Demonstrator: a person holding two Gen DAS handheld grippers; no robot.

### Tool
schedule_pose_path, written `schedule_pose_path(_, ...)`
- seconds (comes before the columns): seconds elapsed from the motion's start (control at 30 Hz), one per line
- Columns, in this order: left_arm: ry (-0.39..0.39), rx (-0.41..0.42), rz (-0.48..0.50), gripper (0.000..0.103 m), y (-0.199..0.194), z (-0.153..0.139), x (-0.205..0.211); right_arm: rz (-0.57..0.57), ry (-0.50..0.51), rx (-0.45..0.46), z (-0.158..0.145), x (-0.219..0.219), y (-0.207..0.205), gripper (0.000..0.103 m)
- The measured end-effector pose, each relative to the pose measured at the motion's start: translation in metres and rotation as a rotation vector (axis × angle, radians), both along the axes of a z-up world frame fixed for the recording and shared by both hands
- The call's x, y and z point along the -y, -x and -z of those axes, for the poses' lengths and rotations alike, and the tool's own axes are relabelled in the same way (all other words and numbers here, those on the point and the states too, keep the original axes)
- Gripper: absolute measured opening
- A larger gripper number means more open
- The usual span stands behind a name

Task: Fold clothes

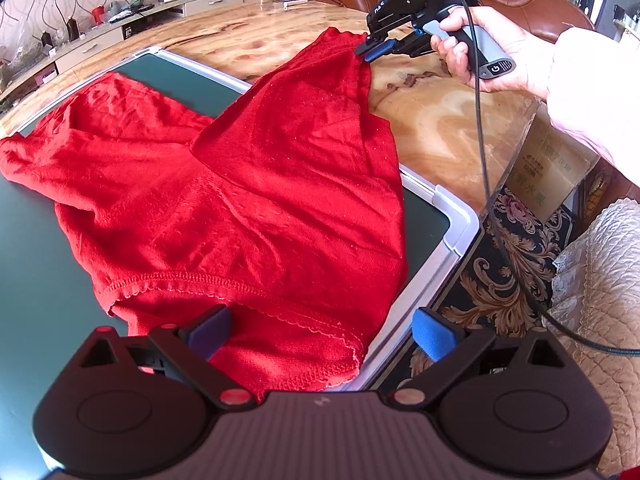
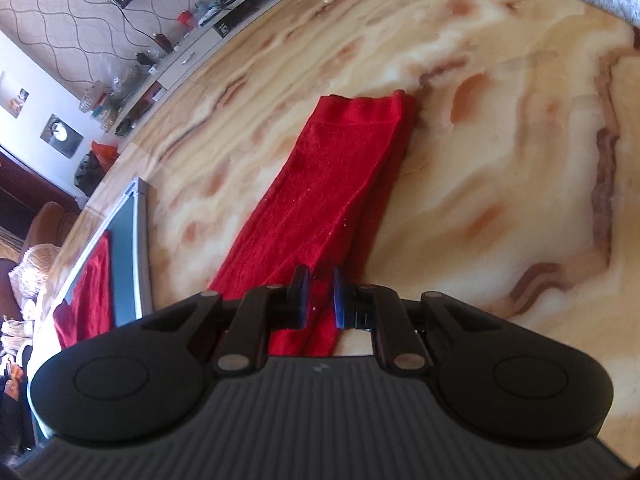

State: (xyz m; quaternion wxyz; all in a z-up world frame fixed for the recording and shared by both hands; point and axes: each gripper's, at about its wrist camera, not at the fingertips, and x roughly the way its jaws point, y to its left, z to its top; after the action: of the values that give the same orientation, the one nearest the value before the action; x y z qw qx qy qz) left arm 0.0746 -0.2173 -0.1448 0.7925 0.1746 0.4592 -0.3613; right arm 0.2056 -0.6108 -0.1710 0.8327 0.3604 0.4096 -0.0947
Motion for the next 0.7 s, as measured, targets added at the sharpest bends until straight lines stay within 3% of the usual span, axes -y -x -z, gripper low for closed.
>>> schedule_pose_path(0.33,-0.009,0.006,0.004,0.099,0.000,0.000,0.001,0.037,-0.033,-0.019,0.009,0.003,-0.002,0.015)
schedule_pose_path(0.4,-0.007,0.004,0.003,0.099,0.001,0.000,0.001,0.034,-0.045,-0.011,0.009,0.003,-0.001,0.004)
schedule_pose_path(0.7,-0.004,0.002,-0.008,0.099,-0.002,0.000,-0.001,0.045,0.106,-0.049,-0.019,-0.002,0.007,0.002)
